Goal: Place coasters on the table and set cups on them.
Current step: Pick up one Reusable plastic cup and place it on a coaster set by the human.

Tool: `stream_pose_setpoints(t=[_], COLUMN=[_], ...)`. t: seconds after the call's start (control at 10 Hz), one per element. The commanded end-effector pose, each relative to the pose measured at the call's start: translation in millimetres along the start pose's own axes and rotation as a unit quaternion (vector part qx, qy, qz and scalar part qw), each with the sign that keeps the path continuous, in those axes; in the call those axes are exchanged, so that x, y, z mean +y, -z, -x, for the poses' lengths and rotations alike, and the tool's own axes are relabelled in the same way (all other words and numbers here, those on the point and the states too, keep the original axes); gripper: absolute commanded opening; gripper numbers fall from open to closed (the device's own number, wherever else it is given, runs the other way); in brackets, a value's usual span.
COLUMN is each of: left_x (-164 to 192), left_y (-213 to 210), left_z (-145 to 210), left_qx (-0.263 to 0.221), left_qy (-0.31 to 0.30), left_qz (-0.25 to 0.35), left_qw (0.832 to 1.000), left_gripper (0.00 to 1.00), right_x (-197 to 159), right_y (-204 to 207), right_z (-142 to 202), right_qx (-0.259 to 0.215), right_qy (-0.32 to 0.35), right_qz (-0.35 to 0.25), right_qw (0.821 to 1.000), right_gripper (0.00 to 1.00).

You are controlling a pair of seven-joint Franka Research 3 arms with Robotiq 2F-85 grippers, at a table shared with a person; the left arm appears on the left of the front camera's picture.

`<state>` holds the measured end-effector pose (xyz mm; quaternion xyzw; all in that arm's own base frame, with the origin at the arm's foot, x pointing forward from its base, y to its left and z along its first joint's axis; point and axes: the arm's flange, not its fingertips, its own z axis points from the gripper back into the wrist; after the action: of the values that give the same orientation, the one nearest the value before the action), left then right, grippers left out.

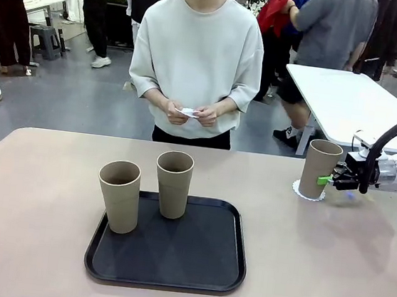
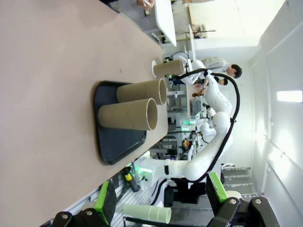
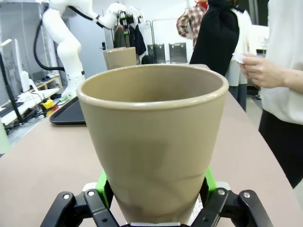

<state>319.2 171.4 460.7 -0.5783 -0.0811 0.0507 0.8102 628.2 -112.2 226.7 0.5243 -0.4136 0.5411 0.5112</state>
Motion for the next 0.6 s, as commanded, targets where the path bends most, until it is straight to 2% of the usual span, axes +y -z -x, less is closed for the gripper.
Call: stream_pose_setpoints(t=[0.0,0.5], left_x=[-1.8,-1.8], left_y=[-1.2,-1.2], left_z=[1.0,1.0], left_qx=[-0.002,-0.002], left_qy=[0.004,0.004], left_qz=[0.007,0.007], left_qw=[1.000,1.000], left_gripper=[1.00,1.00], right_x=[-3.2,-2.8], right_y=[-3.0,-3.7], right_z=[-0.1,-0.7], right_qx=[0.007,0.023], right_qy=[-0.006,0.004], right_qz=[-0.024,-0.030], right_qw=[1.000,0.999], right_gripper=[1.00,1.00])
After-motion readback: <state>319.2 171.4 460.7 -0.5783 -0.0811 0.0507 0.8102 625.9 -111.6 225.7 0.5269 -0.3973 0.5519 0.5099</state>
